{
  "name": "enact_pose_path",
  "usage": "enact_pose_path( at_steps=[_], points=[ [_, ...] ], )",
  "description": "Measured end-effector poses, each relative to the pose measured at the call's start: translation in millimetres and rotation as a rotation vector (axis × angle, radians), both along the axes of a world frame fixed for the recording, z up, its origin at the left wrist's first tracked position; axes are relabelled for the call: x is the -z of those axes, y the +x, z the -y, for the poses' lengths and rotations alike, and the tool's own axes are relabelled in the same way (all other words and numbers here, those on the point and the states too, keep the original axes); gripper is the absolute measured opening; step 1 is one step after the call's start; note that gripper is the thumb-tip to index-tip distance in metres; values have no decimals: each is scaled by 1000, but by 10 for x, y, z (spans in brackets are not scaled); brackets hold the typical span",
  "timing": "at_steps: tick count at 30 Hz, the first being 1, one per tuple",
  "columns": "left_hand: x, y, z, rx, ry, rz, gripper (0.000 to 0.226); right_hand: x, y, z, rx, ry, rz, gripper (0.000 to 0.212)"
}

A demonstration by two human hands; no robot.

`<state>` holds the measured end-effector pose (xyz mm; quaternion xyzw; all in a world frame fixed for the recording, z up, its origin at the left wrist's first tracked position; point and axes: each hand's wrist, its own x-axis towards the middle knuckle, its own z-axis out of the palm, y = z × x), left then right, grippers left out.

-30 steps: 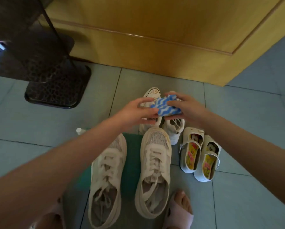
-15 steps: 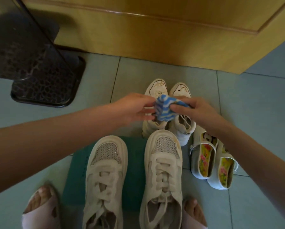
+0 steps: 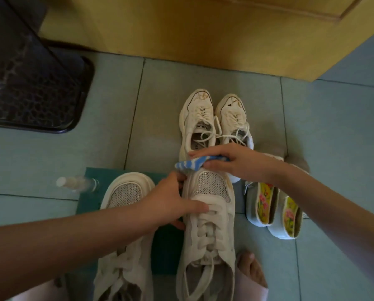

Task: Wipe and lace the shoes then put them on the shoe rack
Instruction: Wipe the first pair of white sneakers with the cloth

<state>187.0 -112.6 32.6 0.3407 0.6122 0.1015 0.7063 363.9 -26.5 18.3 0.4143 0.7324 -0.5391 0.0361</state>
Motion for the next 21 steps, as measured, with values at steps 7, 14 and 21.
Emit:
enact_pose_path(
  at_steps=[7, 14, 21],
  points=[
    [34, 10, 74, -147, 13, -1, 63, -13, 147, 167, 102, 39, -89, 40],
    [70, 21, 115, -206, 58, -22, 60, 40, 361, 530, 278, 205, -164, 51],
    [95, 15, 130, -236, 64, -6, 55, 87, 405, 978, 526, 234, -184, 51]
  ],
)
